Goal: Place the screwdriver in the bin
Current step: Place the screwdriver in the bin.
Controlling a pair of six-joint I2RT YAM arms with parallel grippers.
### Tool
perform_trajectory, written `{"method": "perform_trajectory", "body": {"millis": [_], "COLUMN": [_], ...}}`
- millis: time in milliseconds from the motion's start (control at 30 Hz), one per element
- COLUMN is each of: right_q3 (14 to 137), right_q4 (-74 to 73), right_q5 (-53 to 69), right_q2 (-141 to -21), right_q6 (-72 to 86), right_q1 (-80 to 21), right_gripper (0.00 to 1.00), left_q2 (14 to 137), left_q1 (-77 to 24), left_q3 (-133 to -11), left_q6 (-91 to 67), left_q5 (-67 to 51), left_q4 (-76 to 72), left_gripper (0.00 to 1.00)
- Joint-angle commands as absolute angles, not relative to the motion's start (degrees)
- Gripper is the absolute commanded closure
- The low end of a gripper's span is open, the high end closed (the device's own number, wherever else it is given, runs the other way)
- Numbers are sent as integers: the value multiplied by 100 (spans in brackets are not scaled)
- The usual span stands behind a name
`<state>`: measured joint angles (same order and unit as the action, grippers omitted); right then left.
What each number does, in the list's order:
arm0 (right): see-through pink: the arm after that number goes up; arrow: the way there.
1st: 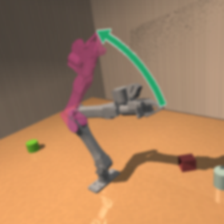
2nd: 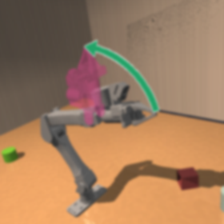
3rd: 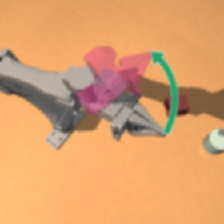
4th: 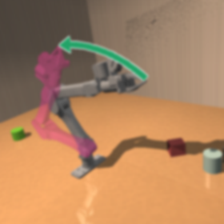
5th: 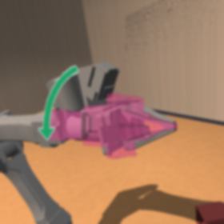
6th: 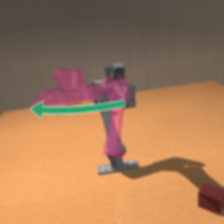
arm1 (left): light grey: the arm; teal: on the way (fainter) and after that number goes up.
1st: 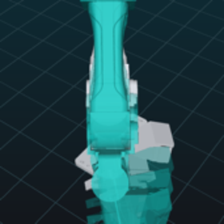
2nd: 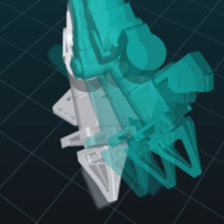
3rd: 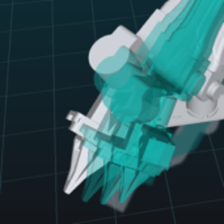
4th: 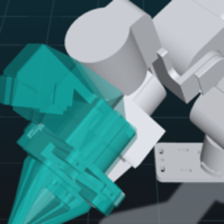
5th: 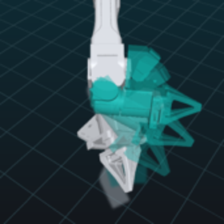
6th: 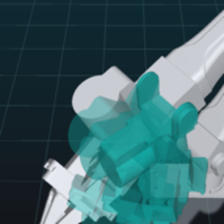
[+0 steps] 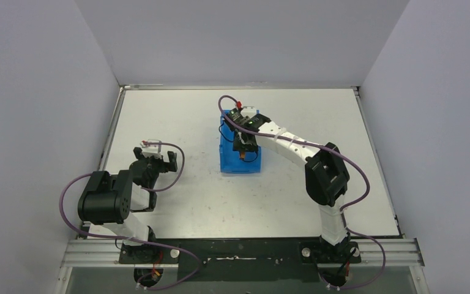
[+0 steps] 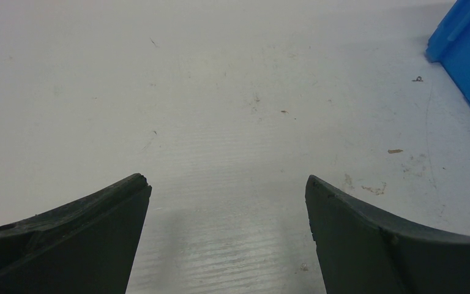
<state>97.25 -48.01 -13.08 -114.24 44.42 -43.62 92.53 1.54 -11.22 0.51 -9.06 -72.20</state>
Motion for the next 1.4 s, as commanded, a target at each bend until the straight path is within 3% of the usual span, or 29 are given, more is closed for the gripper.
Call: {"method": "perform_trajectory", "body": {"millis": [0, 733, 867, 1133, 1233, 1367], "right_q3": [9612, 9417, 9365, 9393, 9439, 9540], "right_q4": [-4363, -3818, -3759, -3750, -3796, -3874], "right_q5": [-1383, -1435, -1401, -1380, -1413, -1427], "right_q2": [-11454, -12071, -12070, -12054, -12012, -11980], "right_q6": [4481, 4096, 4085, 4061, 4061, 4061], "right_q1": [-4421, -4412, -4399, -4385, -4379, -4368], "right_gripper": [100, 100, 83, 62, 45, 44], "left_q2": [9247, 9256, 9262, 9255, 9257, 9255], "left_q1": [137, 133, 137, 132, 138, 134], "left_q3": [-1222, -1204, -1187, -1125, -1123, -1118], "left_q6": [86, 87, 79, 64, 69, 66], "left_q5": [-976, -976, -976, -939, -931, -931], "left_q4": [-7445, -7502, -7547, -7649, -7651, -7656], "left_gripper": [3, 3, 3, 3, 3, 3]}}
